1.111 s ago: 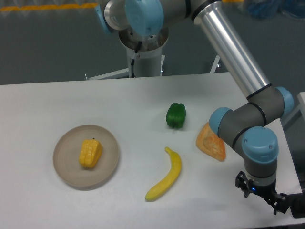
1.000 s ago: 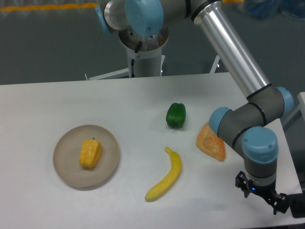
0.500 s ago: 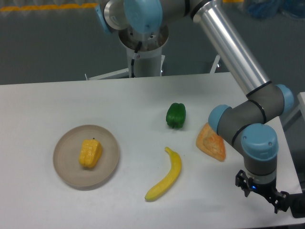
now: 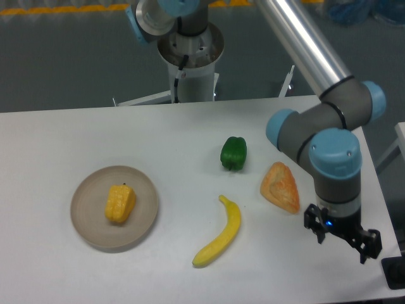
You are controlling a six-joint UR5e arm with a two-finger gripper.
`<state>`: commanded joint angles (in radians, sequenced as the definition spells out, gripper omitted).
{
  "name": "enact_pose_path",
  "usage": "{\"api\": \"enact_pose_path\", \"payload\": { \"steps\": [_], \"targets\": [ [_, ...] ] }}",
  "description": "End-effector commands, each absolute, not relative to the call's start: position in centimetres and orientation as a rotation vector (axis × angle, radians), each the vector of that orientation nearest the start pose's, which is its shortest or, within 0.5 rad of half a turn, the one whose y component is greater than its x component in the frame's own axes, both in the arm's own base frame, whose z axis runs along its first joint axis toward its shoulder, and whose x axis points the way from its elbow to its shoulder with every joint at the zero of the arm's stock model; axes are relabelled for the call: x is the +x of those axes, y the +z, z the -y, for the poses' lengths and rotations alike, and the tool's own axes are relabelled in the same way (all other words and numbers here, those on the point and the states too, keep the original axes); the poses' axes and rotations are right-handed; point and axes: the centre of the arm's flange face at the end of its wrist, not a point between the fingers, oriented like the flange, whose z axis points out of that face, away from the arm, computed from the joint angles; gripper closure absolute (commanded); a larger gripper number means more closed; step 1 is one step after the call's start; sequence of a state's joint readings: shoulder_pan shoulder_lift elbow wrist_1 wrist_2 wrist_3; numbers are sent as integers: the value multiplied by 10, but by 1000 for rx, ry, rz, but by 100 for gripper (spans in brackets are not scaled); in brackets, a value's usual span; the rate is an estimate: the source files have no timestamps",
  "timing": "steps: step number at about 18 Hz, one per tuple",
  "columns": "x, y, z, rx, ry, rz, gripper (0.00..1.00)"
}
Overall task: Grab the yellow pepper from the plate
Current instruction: 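Move the open gripper over the yellow pepper on the plate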
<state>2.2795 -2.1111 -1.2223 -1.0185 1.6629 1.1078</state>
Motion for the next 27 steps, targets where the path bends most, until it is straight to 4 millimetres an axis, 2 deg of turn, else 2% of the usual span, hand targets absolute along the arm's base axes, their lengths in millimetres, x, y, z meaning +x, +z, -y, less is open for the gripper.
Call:
{"api": "enact_pose_path", "payload": {
  "steps": [3, 5, 6, 8, 10, 12, 14, 15, 16, 17, 18, 25, 27],
  "targets": [
    [-338, 420, -605, -2904, 330, -371, 0],
    [-309, 426, -591, -2895, 174, -262, 0],
    [-295, 431, -586, -2884, 128, -212, 0],
    [-258, 433, -590, -2862, 47, -140, 0],
    [-217, 423, -584, -2859, -43, -88, 0],
    [-186, 411, -582, -2869, -73, -80, 0],
    [-140, 394, -584, -2879, -106, -95, 0],
    [-128, 391, -583, -2871, -106, -77, 0],
    [-107, 380, -584, -2862, -110, -65, 0],
    [-74, 369, -586, -2867, -116, -103, 0],
    [-59, 361, -585, -2871, -121, -114, 0],
    [13, 322, -594, -2900, -145, -154, 0],
    [21, 308, -599, -2917, -104, -185, 0]
  ]
}}
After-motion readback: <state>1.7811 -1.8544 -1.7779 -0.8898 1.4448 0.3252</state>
